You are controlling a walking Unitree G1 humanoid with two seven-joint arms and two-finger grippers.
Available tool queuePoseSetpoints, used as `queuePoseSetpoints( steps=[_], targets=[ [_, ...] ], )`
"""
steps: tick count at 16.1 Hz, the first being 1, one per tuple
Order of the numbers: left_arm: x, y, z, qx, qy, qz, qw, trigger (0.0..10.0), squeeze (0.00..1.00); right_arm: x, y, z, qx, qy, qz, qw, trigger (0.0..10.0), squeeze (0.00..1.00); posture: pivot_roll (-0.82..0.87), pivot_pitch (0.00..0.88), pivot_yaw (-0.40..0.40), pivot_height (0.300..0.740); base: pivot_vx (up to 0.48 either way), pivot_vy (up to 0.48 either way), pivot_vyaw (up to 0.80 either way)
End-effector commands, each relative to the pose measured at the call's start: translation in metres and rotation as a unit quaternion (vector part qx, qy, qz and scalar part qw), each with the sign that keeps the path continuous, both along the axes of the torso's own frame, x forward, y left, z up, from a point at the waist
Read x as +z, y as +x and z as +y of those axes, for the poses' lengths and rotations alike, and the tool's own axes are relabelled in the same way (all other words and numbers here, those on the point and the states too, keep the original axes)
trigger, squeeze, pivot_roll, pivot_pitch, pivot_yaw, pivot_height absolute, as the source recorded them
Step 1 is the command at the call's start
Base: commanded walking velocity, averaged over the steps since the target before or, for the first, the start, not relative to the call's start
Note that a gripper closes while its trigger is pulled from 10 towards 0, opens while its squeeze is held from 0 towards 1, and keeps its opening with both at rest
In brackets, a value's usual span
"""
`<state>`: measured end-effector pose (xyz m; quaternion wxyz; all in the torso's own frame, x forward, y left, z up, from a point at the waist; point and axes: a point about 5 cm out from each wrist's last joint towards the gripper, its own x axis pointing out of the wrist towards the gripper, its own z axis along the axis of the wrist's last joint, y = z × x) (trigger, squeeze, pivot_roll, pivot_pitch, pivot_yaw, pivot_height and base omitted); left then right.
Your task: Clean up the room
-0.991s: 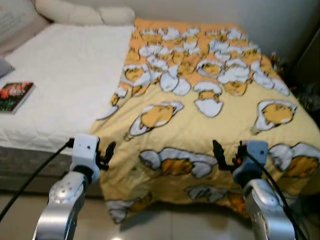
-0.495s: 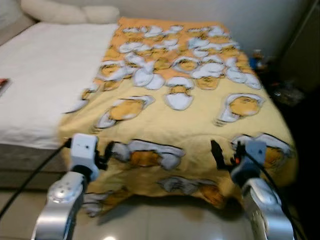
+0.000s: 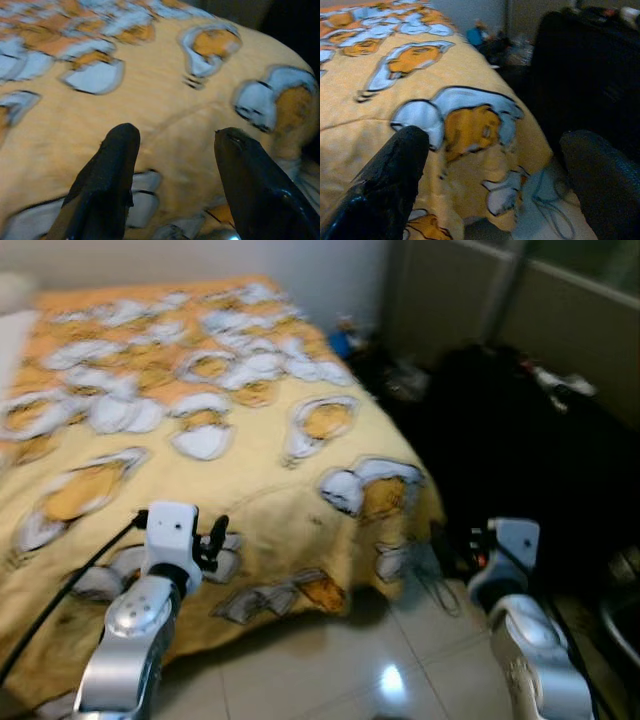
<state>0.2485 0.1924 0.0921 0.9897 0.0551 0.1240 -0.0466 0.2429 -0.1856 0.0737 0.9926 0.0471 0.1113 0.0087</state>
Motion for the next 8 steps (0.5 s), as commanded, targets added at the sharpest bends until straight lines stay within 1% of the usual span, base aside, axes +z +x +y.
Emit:
queuePoseSetpoints(
  steps=[1,8],
  targets=[
    [0.0012,0.0013,0.0000,0.001,0.005,-0.003,1.000,10.0,0.00,0.0014,0.0001,0.0004,-0.001,0.004,0.000,1.000,10.0,0.00,-0.02,0.000,0.010,0.740,0.000,0.000,-0.80],
    [0.0026,0.0027,-0.0008,-0.010,-0.010,-0.010,1.000,10.0,0.00,0.0004,0.0015,0.0011,-0.007,0.004,0.001,1.000,10.0,0.00,-0.03,0.000,0.013,0.740,0.000,0.000,-0.80]
  ],
)
